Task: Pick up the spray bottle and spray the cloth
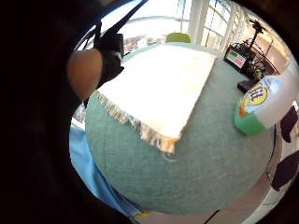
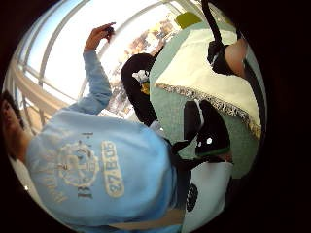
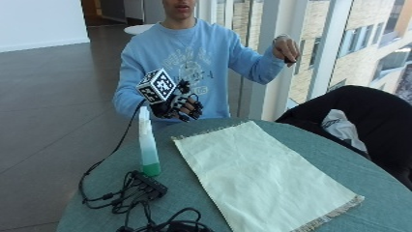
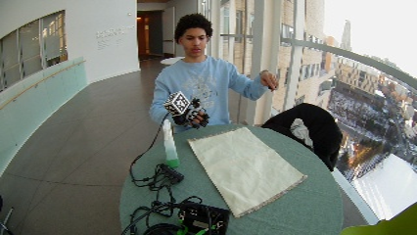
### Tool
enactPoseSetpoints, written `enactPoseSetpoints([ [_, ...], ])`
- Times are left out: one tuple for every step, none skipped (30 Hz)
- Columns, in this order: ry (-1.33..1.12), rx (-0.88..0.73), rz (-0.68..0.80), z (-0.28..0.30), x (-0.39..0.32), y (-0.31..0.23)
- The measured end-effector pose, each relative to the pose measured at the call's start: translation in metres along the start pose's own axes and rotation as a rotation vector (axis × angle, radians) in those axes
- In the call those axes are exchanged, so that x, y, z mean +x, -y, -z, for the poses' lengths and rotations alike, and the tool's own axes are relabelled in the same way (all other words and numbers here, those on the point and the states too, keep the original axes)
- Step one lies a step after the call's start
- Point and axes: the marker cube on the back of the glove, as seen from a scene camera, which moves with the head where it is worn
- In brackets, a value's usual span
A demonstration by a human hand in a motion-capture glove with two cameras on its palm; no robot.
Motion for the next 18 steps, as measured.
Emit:
enactPoseSetpoints([
  [-0.003,-0.003,0.003,0.000,0.000,0.001],
  [-0.009,-0.008,0.009,0.000,0.000,0.003],
  [-0.018,-0.014,0.016,0.000,-0.001,0.004],
  [-0.028,-0.019,0.023,0.000,-0.001,0.006],
  [-0.037,-0.024,0.028,0.000,-0.001,0.007],
  [-0.044,-0.028,0.032,0.000,-0.002,0.008],
  [-0.047,-0.033,0.035,0.000,-0.002,0.009],
  [-0.049,-0.038,0.037,0.000,-0.002,0.011],
  [-0.049,-0.044,0.038,-0.001,-0.002,0.012],
  [-0.050,-0.051,0.039,-0.001,-0.002,0.015],
  [-0.054,-0.059,0.040,-0.002,-0.002,0.017],
  [-0.061,-0.067,0.042,-0.003,-0.002,0.019],
  [-0.070,-0.076,0.044,-0.003,-0.001,0.021],
  [-0.079,-0.082,0.045,-0.004,0.000,0.024],
  [-0.085,-0.087,0.044,-0.004,0.002,0.026],
  [-0.087,-0.090,0.039,-0.005,0.004,0.028],
  [-0.085,-0.091,0.032,-0.005,0.005,0.030],
  [-0.082,-0.092,0.024,-0.005,0.007,0.031],
])
